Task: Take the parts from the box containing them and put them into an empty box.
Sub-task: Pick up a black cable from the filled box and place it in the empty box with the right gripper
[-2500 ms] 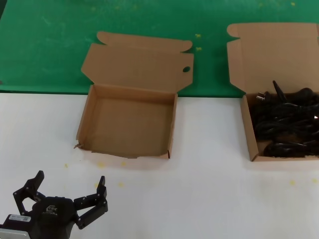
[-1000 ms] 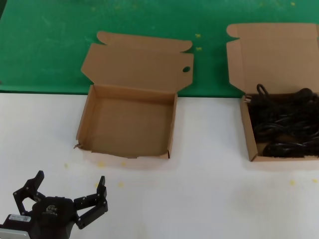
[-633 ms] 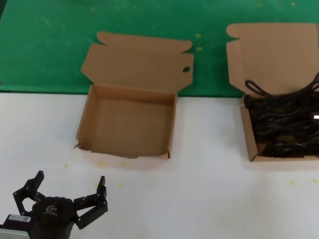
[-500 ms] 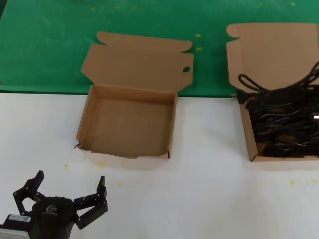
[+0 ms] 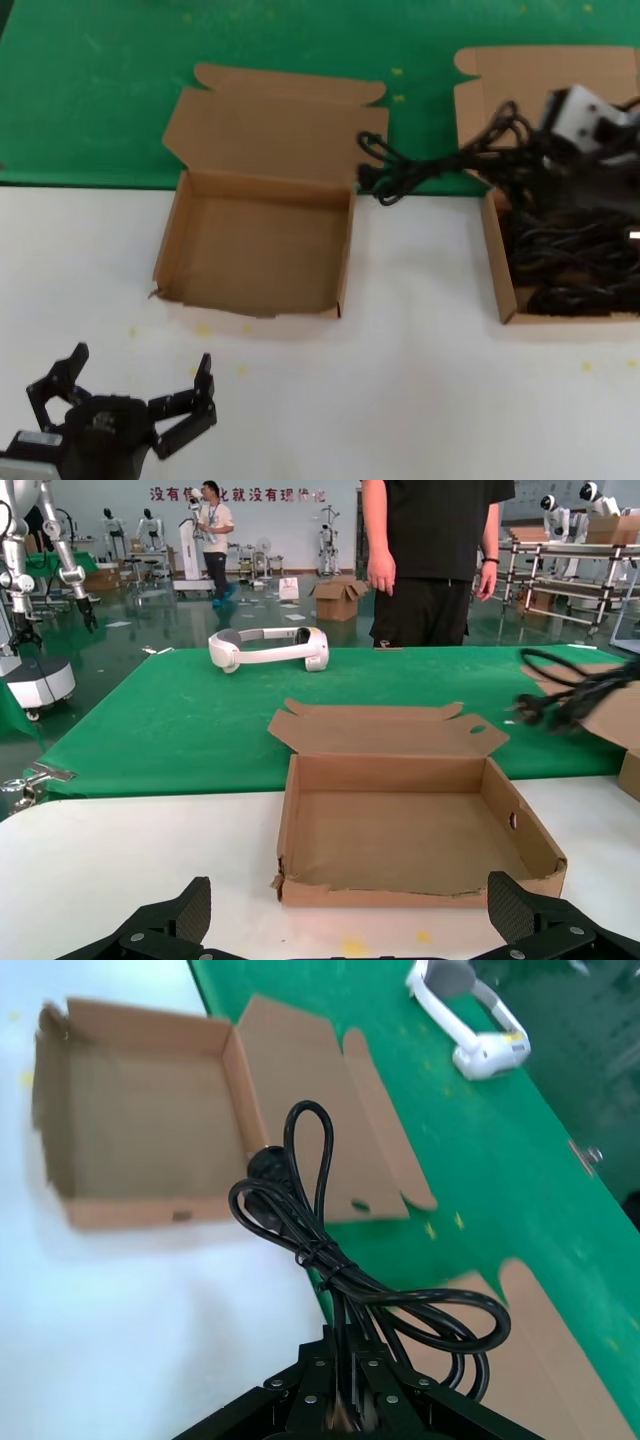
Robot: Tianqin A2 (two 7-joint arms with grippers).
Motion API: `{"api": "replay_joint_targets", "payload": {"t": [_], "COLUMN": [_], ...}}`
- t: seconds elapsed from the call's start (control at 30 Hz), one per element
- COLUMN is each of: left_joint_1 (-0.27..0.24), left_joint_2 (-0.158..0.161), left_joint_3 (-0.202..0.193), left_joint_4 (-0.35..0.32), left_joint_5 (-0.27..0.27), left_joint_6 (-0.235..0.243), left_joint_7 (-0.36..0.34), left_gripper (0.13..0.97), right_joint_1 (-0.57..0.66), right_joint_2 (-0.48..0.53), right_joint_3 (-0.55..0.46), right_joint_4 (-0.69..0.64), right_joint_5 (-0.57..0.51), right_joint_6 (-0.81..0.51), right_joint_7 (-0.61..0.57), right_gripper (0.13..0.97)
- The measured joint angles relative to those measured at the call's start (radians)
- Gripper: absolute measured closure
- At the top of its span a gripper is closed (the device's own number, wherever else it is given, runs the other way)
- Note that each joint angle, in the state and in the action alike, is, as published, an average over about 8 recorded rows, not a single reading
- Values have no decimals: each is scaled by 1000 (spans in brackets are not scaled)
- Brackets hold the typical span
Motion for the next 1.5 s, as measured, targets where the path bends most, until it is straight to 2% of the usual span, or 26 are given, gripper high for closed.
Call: {"api": "replay_joint_targets", "payload": {"t": [0.43,0.57,0.7,0.87,1.17,1.33,1.5], "left_joint_1": [0,0,0,0,0,0,0], "left_joint_2": [0,0,0,0,0,0,0], "left_joint_3": [0,0,0,0,0,0,0], "left_joint_4": [0,0,0,0,0,0,0], "left_joint_5": [0,0,0,0,0,0,0], "left_joint_6": [0,0,0,0,0,0,0], "left_joint_7": [0,0,0,0,0,0,0], "left_gripper": [132,132,132,132,132,132,132], "right_joint_1": [140,185,222,242,246,242,237], "right_joint_2": [-319,-389,-436,-461,-470,-471,-471], "right_joint_3": [-13,-49,-152,-314,-565,-641,-669], "right_joint_4": [-560,-702,-806,-853,-851,-867,-889], "right_joint_5": [126,227,383,601,979,1146,1244], "right_joint_6": [278,351,428,507,608,630,628], "right_joint_7": [-295,-380,-438,-478,-564,-639,-697], "right_gripper": [935,935,935,935,935,935,935]}}
